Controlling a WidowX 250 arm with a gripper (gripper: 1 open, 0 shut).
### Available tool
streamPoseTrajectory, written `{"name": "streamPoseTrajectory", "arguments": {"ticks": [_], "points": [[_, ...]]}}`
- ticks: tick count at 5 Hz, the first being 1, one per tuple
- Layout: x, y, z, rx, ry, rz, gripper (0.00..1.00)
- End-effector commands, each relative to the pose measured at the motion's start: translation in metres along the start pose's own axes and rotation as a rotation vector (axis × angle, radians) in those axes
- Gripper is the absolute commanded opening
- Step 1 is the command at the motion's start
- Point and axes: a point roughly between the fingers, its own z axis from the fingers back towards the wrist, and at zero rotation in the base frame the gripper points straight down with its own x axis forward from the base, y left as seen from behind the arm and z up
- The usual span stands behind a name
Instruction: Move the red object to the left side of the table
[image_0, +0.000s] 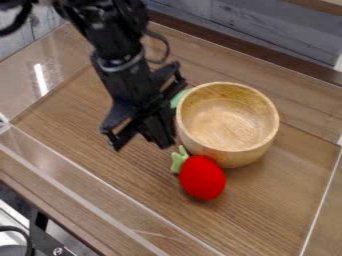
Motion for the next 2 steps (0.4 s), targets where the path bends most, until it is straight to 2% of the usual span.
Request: {"name": "streamPoseTrajectory", "arguments": {"ticks": [1, 2], "points": [[-0.007, -0.013, -0.007, -0.058, -0.041, 0.067, 0.0], [-0.018, -0.02, -0.022, -0.078, -0.064, 0.142, 0.0]]}}
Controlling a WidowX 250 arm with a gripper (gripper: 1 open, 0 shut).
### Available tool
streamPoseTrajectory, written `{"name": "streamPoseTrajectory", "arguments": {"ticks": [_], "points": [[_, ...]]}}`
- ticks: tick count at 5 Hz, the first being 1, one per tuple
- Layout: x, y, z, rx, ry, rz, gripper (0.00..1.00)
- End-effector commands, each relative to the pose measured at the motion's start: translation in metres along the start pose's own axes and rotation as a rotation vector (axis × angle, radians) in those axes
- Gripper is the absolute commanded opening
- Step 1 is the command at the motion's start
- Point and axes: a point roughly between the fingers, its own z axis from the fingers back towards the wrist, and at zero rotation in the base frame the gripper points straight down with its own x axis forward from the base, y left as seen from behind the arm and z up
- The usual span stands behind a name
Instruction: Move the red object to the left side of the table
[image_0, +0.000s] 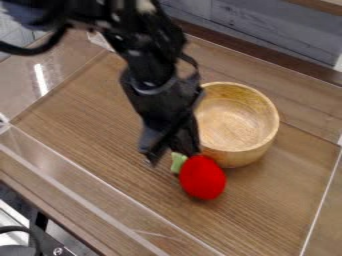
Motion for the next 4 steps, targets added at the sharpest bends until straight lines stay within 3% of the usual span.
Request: {"name": "streamPoseTrajectory", "arguments": {"ticks": [1, 2, 4], "points": [[-0.008, -0.006, -0.002, -0.023, 0.014, -0.024, 0.0], [-0.008, -0.003, -0.001, -0.02, 0.026, -0.048, 0.0], [-0.002, 0.003, 0.017, -0.014, 0.045, -0.092, 0.0]]}}
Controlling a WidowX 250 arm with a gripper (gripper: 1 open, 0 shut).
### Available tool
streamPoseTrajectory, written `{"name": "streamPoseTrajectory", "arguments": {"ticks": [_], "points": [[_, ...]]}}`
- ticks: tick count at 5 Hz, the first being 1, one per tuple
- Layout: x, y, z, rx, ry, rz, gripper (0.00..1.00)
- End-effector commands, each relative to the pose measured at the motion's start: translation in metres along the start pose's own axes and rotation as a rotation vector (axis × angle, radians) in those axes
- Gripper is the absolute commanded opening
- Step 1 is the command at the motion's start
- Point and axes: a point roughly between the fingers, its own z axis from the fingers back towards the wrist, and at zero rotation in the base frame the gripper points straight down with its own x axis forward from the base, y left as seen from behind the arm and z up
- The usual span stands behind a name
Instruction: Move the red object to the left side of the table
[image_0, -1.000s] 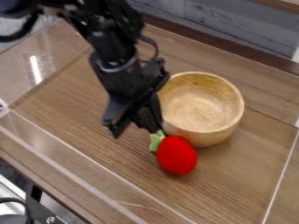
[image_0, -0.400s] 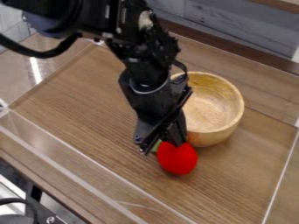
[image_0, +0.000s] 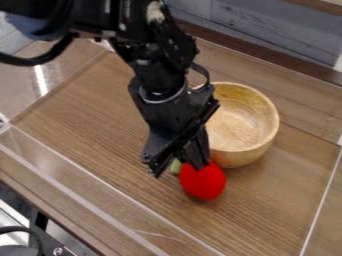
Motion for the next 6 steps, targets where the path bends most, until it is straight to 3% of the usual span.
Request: {"name": "streamPoseTrajectory", "arguments": {"ticks": [1, 2, 3, 5, 6], "points": [[-0.001, -0.014, 0.014, -0.03, 0.009, -0.035, 0.0], [0.0, -0.023, 0.023, -0.035, 0.022, -0.061, 0.0], [0.014, -0.03, 0.038, -0.058, 0.02, -0.019, 0.0], [0.026, -0.02, 0.048, -0.08, -0.025, 0.096, 0.0], [0.017, -0.005, 0.044, -0.074, -0.025, 0.092, 0.0]]}}
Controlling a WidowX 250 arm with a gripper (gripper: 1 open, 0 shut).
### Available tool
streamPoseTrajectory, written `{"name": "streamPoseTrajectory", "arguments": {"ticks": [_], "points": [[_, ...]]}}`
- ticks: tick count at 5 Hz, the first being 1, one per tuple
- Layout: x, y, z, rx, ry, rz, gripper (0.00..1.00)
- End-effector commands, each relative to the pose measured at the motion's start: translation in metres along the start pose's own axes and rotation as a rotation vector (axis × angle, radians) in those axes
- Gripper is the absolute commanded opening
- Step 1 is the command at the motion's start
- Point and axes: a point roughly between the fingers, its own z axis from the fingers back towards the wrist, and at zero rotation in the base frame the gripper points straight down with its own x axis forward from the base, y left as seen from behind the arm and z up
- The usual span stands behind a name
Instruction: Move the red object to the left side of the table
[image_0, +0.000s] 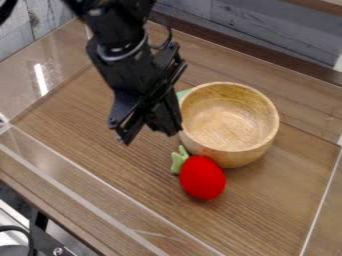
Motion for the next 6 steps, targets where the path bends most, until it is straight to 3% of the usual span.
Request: {"name": "streamPoseTrajectory", "arguments": {"ticks": [1, 2, 4, 6], "points": [[-0.008, 0.011, 0.0, -0.018, -0.009, -0.007, 0.0], [-0.01, 0.011, -0.009, -0.007, -0.013, -0.007, 1.0], [-0.036, -0.004, -0.011, -0.027, -0.07, 0.155, 1.0], [-0.036, 0.004, -0.041, -0.006, -0.07, 0.067, 1.0]]}}
